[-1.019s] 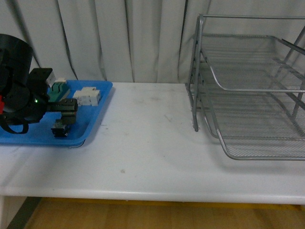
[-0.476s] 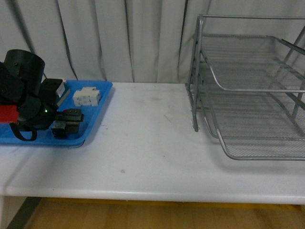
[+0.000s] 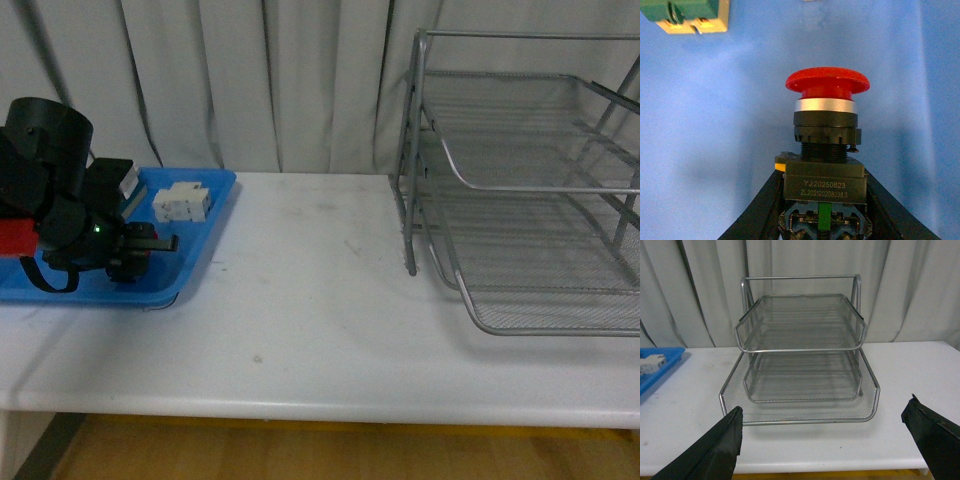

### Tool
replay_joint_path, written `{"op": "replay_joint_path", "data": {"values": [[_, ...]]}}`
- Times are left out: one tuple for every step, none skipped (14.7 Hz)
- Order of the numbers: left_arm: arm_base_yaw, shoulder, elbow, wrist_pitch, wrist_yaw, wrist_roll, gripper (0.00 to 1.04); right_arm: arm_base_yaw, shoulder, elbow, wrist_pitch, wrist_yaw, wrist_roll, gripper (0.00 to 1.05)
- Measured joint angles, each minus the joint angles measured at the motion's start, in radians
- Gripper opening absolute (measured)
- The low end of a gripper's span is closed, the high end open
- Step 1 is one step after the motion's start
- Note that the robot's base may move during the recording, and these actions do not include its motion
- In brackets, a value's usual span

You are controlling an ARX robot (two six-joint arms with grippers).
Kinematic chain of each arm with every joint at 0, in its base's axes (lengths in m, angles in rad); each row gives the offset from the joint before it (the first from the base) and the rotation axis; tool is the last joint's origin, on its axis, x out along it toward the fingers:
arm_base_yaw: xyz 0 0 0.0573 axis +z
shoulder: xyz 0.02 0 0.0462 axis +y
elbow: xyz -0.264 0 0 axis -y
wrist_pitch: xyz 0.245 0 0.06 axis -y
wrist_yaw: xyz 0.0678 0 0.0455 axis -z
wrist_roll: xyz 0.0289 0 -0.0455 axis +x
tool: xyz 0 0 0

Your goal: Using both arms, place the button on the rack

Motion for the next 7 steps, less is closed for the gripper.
{"op": "replay_joint_path", "data": {"values": [[0.0,-0.042,-0.041,0.027,0.006,0.004,0.36,0.0,0.0,0.0,0.0,0.0,0.0,0.98],[0.005,-0.114,-0.103,0.063,0.025,0.005,0.36,0.0,0.0,0.0,0.0,0.0,0.0,0.98],[0.01,-0.211,-0.175,0.103,0.045,0.005,0.36,0.0,0.0,0.0,0.0,0.0,0.0,0.98],[0.011,-0.338,-0.27,0.15,0.054,0.008,0.36,0.0,0.0,0.0,0.0,0.0,0.0,0.98],[0.011,-0.457,-0.363,0.182,0.064,0.012,0.36,0.0,0.0,0.0,0.0,0.0,0.0,0.98],[0.008,-0.587,-0.484,0.21,0.064,0.012,0.36,0.0,0.0,0.0,0.0,0.0,0.0,0.98],[0.0,-0.706,-0.614,0.223,0.054,0.009,0.36,0.0,0.0,0.0,0.0,0.0,0.0,0.98]]}}
